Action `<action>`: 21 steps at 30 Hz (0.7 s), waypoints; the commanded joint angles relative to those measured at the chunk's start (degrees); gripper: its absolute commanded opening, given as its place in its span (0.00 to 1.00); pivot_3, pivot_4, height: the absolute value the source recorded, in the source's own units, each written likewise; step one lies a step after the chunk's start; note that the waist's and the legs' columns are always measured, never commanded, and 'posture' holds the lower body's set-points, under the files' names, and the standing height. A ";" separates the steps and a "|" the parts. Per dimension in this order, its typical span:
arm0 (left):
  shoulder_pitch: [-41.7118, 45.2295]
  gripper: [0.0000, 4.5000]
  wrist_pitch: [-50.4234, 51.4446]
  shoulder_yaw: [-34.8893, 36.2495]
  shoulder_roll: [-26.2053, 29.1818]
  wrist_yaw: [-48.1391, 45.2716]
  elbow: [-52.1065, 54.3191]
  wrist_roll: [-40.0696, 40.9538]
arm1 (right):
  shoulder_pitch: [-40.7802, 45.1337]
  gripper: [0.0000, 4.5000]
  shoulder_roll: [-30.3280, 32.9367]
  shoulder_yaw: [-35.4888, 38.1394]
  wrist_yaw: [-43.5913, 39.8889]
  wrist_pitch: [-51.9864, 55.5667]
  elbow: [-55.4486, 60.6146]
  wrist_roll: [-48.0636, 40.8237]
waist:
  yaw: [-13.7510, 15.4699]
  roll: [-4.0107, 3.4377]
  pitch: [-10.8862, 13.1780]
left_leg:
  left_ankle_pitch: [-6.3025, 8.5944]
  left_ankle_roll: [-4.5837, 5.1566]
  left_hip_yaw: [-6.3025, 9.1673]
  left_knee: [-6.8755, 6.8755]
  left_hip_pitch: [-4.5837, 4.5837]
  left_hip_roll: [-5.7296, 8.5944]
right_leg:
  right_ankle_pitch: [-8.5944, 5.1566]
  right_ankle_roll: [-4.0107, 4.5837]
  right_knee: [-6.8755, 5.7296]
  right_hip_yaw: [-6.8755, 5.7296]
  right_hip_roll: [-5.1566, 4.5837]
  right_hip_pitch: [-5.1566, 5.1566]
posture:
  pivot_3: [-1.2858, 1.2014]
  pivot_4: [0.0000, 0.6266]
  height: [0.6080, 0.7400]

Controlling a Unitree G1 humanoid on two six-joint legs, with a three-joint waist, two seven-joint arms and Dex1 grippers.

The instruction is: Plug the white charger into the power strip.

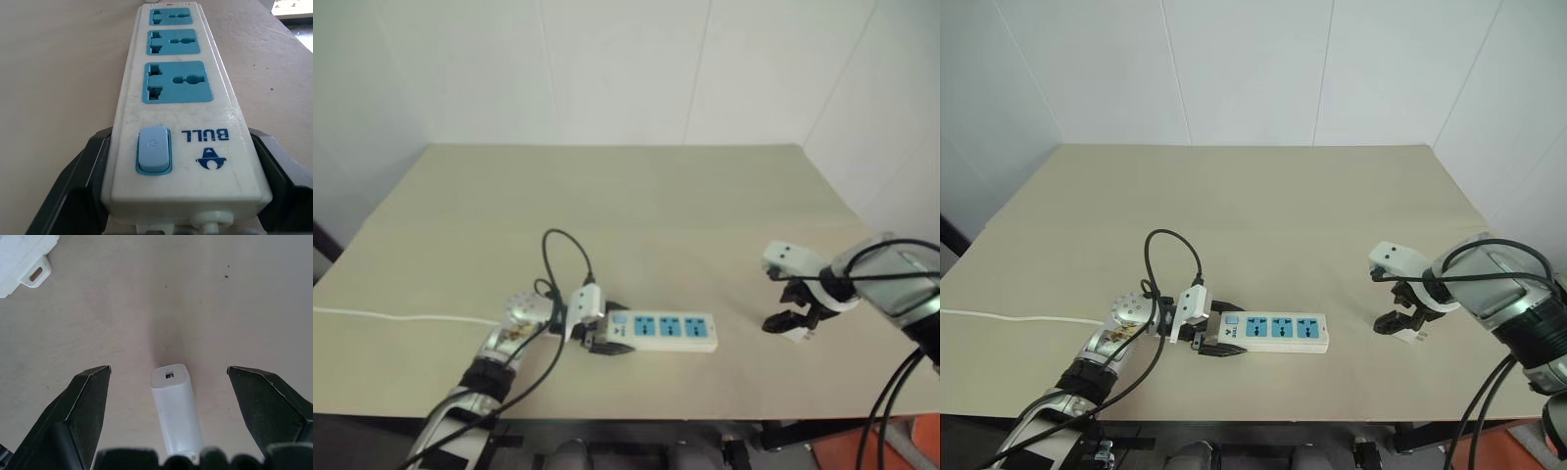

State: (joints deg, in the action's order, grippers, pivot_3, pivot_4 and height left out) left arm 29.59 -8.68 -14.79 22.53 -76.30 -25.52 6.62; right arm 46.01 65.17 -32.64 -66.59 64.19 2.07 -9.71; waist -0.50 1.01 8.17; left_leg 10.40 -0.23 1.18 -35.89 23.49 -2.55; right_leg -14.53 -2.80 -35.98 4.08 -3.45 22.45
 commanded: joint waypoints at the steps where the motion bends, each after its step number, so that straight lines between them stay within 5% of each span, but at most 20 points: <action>1: -0.55 0.74 0.17 -2.32 0.40 -0.13 0.28 -1.96 | -0.34 1.00 0.45 0.50 -1.16 -0.83 0.41 1.39 | 0.00 0.00 0.00 | 0.00 0.00 0.01 0.00 0.00 0.00 | 0.00 0.00 0.00 0.00 0.00 0.00 | 0.52 0.24 1.00; 21: -0.61 0.74 0.29 -1.81 1.71 0.87 0.57 -2.01 | -2.37 1.00 -4.76 -0.98 -0.96 -6.50 -8.30 8.35 | -0.17 0.00 -0.01 | 0.00 0.00 0.01 0.00 -0.08 0.00 | 0.00 -0.01 -0.02 -0.01 0.01 -0.06 | 0.52 0.24 1.00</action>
State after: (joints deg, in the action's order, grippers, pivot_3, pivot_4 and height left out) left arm 29.62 -8.78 -15.08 23.24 -75.68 -25.18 6.67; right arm 43.21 60.67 -33.71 -67.52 58.99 -5.43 -2.86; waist -0.67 1.01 8.16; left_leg 10.40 -0.23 1.19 -35.89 23.38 -2.55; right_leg -14.54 -2.81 -36.00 4.07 -3.43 22.35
